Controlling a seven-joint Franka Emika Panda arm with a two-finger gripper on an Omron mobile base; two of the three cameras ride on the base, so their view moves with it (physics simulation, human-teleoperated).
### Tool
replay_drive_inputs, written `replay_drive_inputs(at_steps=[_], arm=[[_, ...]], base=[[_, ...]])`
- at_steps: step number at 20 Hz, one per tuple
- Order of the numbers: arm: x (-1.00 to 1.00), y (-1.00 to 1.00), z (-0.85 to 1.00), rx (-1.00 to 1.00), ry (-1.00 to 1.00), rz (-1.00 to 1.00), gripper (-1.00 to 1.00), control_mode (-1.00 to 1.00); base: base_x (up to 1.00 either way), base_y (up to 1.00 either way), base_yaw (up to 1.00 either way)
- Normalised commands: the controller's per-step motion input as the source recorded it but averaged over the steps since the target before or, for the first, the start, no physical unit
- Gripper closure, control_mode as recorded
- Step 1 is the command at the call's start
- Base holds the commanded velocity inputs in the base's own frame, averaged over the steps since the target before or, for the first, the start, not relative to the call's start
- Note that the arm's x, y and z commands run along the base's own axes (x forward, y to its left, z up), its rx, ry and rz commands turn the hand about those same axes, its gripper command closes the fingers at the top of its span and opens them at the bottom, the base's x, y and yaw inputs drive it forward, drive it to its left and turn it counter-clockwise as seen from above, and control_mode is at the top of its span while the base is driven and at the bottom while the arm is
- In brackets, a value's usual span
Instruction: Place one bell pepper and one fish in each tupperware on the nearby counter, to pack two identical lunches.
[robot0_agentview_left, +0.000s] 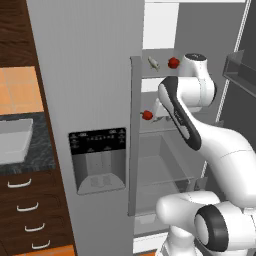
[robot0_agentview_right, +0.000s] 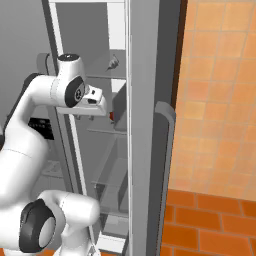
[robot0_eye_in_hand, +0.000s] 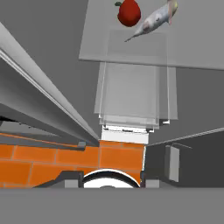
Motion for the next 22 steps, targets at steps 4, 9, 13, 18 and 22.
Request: replay_drive_inputs(at_steps=[4,9,13,18,22], arm=[[-0.16,-0.52,-0.05,0.03,-0.07,0.00,-1.00,-1.00],[-0.25,-0.37,-0.70,0.00,-0.46,-0.16,-1.00,-1.00],[0.39,0.00,-0.67,0.00,-0.31,-0.26,-1.00,-1.00],[0.49,-0.02,-0.12,0.14,-0.06,-0.29,-1.00,-1.00],[0.60,-0.22,0.00,0.24,-0.04,-0.17,-1.00,-1.00]], base=[[0.00,0.00,0.00],[0.00,0.00,0.00],[0.00,0.00,0.00],[0.00,0.00,0.00],[0.00,0.00,0.00]])
